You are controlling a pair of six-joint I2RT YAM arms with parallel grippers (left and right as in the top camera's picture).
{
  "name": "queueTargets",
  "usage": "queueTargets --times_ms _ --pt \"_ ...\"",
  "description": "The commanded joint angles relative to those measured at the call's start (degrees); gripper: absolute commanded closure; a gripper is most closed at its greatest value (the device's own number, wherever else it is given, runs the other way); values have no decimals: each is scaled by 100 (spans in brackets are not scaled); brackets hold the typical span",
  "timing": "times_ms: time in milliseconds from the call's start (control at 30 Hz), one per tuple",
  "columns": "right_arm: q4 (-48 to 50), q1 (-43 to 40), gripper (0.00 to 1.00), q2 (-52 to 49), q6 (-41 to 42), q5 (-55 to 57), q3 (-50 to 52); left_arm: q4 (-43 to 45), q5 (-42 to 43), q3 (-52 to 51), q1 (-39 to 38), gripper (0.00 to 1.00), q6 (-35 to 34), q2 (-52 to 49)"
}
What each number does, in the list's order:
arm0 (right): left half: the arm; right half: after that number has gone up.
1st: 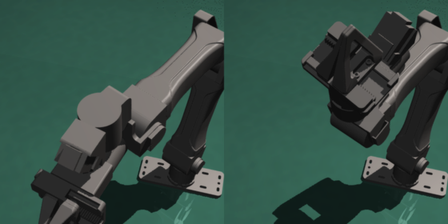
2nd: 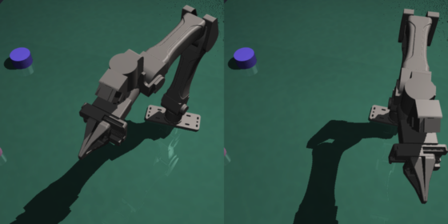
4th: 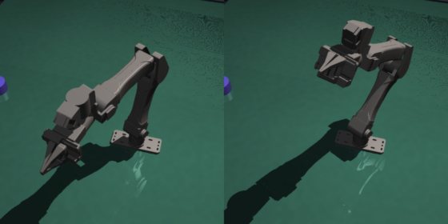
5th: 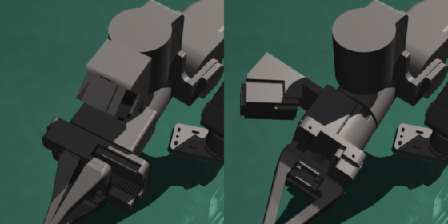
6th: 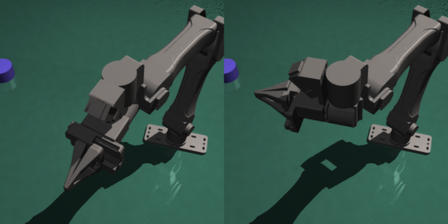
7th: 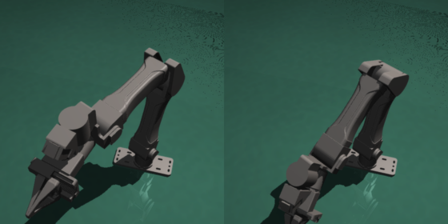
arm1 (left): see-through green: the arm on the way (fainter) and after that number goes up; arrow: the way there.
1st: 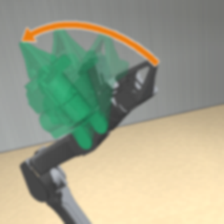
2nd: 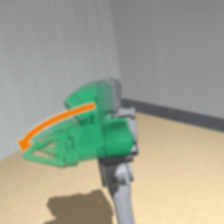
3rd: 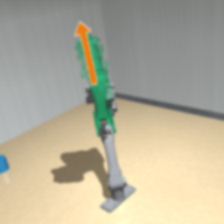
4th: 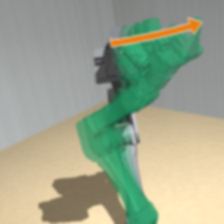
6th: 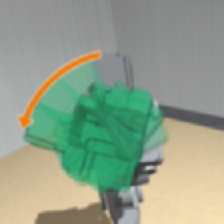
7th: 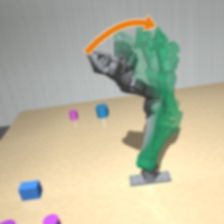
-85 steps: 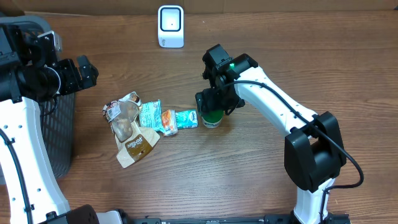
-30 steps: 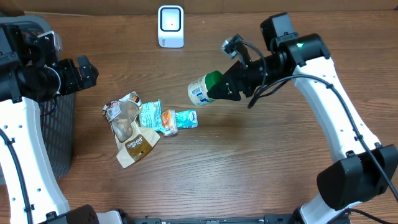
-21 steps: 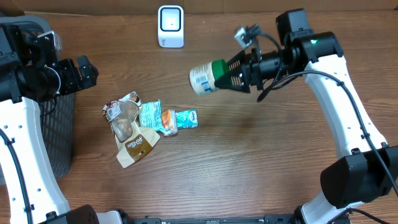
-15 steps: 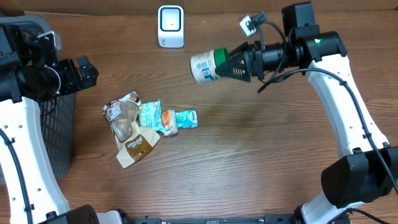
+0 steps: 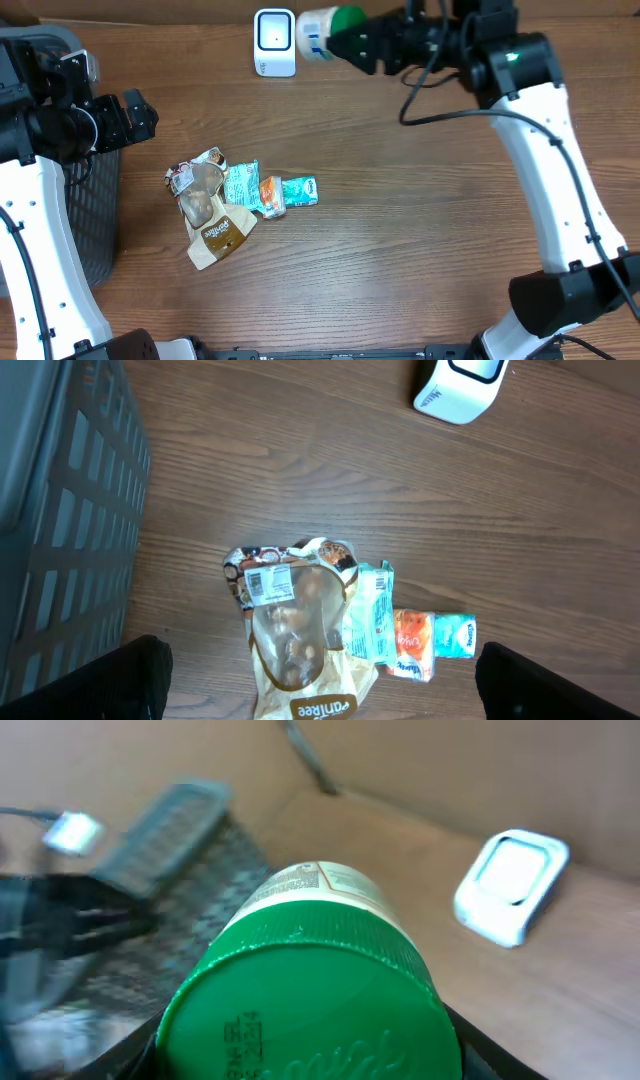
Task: Scan the item barcode
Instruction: 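Carry the jar to the scanner and hold it in front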
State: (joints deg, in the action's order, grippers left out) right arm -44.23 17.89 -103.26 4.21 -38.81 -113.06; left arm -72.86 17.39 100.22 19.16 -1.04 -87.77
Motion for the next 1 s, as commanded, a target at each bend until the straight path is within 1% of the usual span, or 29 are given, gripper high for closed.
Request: queueTargets --times_ms 0,133,200,233,300,367,433,533,633,733,800,867,967 --pt "278 627 69 -216 -393 2240 -92 2 4 74 -4 0 87 9" --pt "975 1217 69 -739 -1121 4205 -92 2 4 74 -4 0 87 9" --pt "1475 1421 69 -1082 -1753 4927 -90 2 4 74 -4 1 87 9" --pt "1755 1495 69 -1268 -2232 5182 -90 2 4 74 -4 1 87 9" --pt "2214 1556 69 -1600 -3222 5449 -90 2 4 74 -4 0 87 9" --pt "2673 1558 67 -1941 -4330 5484 -90 2 4 74 -4 0 87 9" --pt "3143 1550 66 -2247 -5191 5486 -90 2 4 74 -4 0 87 9" --pt "3792 1513 67 -2643 -6172 5484 -90 2 4 74 -4 1 87 9" --pt "4430 1460 68 -2953 -6699 5477 -90 2 4 74 -4 0 87 9" --pt "4911 1412 67 -3152 -6798 5462 -90 2 4 74 -4 0 87 9" --pt "5187 1377 66 -3239 -6800 5440 -90 2 4 74 -4 1 87 9" --pt "5366 1320 64 -3318 -6972 5337 -90 2 4 74 -4 0 87 9" --pt "5381 1235 62 -3348 -7204 5005 -90 2 4 74 -4 0 87 9"
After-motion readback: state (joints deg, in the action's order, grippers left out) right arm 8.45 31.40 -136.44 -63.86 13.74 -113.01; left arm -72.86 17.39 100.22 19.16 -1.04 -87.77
